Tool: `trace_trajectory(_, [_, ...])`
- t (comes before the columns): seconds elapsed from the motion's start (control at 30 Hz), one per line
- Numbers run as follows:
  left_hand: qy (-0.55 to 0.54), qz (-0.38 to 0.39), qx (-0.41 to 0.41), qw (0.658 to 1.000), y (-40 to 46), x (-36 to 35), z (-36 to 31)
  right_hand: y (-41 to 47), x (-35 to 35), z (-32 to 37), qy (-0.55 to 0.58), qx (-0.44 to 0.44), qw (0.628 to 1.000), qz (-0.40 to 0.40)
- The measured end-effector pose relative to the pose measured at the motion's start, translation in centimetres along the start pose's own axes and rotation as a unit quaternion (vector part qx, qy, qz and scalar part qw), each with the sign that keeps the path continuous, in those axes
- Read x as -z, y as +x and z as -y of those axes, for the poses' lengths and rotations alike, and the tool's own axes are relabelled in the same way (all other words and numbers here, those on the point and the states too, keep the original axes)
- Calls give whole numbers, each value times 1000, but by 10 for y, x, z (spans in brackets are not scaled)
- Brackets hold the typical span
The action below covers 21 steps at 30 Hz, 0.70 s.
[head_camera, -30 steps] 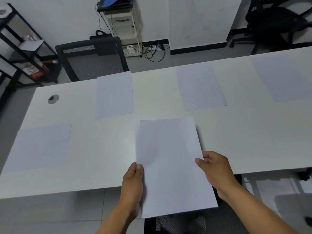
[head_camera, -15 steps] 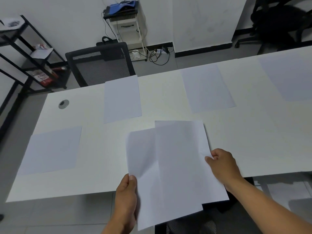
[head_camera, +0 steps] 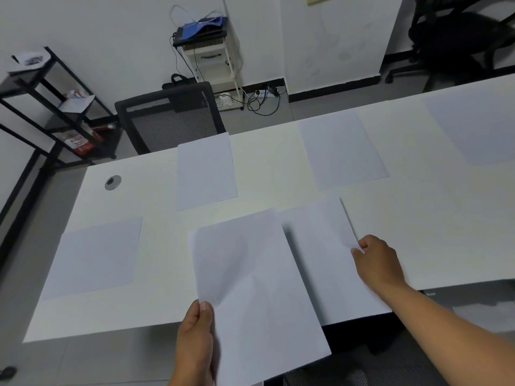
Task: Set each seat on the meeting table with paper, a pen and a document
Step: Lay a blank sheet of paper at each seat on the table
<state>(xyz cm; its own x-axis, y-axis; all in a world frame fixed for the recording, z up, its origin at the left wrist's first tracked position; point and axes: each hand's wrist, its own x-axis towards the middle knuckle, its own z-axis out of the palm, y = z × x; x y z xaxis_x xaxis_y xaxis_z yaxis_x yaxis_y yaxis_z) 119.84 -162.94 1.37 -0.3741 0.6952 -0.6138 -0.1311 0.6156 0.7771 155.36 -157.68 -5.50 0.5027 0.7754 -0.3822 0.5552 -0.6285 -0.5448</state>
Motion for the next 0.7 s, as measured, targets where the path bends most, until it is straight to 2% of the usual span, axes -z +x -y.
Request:
trace_trajectory(0.43, [12, 13, -19, 1000, -11, 1, 9, 12, -5, -7, -117, -21, 993, -3])
trace_trajectory(0.6, [6, 22, -13, 1000, -18, -9, 8, 9, 3, -7, -91, -48, 995, -6])
trace_trajectory(0.7, [16, 30, -20, 999, -22, -18, 7, -6, 13, 1, -27, -22, 999, -11])
